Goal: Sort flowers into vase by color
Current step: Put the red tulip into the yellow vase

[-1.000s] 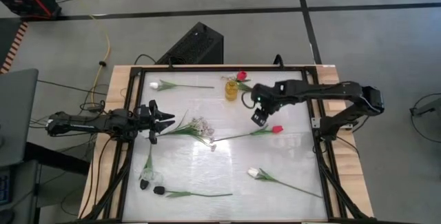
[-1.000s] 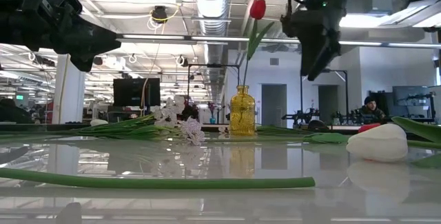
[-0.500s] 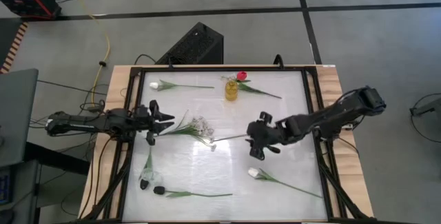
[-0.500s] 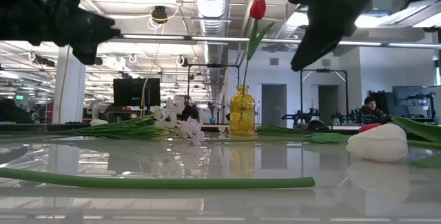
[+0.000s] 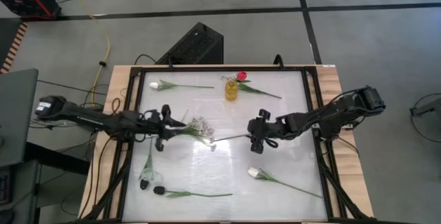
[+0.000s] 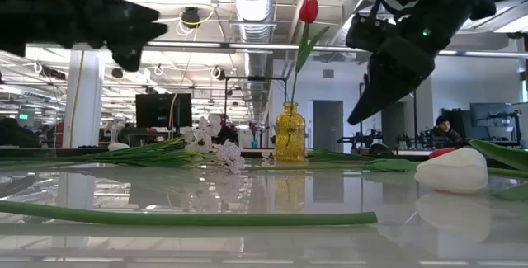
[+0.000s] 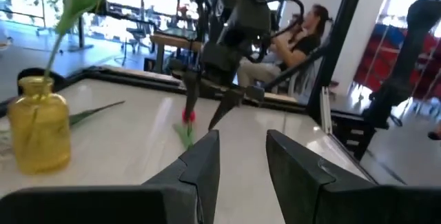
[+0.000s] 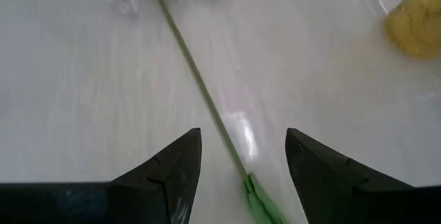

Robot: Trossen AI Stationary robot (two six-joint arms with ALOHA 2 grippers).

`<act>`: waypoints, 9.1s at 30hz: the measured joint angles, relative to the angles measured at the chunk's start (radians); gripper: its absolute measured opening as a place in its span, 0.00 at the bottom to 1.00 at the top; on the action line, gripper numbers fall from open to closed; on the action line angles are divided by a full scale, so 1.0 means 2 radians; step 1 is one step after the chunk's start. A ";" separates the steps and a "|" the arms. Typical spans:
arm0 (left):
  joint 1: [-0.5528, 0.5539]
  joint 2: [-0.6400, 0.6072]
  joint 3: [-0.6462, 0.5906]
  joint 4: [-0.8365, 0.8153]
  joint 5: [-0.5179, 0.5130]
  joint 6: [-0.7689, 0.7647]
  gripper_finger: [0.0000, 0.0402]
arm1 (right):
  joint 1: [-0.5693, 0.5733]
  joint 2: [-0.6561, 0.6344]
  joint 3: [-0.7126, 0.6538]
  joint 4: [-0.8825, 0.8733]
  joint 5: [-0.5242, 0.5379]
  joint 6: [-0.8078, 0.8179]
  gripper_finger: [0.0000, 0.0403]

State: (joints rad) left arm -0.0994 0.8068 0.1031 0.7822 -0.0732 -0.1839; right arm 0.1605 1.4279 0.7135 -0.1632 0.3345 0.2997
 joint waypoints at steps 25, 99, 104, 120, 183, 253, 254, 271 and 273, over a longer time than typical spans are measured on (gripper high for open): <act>0.000 0.361 0.201 -0.031 0.050 0.012 0.27 | -0.036 0.135 -0.069 0.212 -0.086 -0.087 0.51; -0.004 0.367 0.236 -0.190 0.120 -0.089 0.32 | 0.063 0.267 0.328 -0.032 0.070 -0.544 0.05; -0.004 0.367 0.236 -0.192 0.121 -0.084 0.10 | 0.063 0.267 0.328 -0.033 0.070 -0.543 0.05; -0.004 0.367 0.236 -0.189 0.117 -0.080 0.00 | 0.074 0.266 0.328 -0.037 0.069 -0.543 0.22; -0.012 0.146 0.122 0.023 0.034 0.076 0.00 | -0.012 0.205 0.071 0.674 -0.147 -0.216 0.34; 0.025 0.099 0.122 -0.173 -0.016 0.060 0.61 | -0.127 -0.034 0.159 0.075 0.111 -0.226 0.04; 0.025 0.099 0.122 -0.174 -0.016 0.060 0.61 | -0.132 -0.034 0.160 0.072 0.108 -0.226 0.04; 0.025 0.099 0.122 -0.174 -0.016 0.067 0.61 | -0.182 -0.034 0.160 0.056 0.050 -0.219 0.04; 0.025 0.099 0.122 -0.174 -0.016 0.066 0.61 | -0.188 -0.034 0.160 0.055 0.039 -0.213 0.04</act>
State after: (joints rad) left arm -0.0494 1.0054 0.3477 0.4351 -0.1047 -0.0518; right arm -0.2161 1.3605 1.0332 -0.0528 0.4130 -0.1271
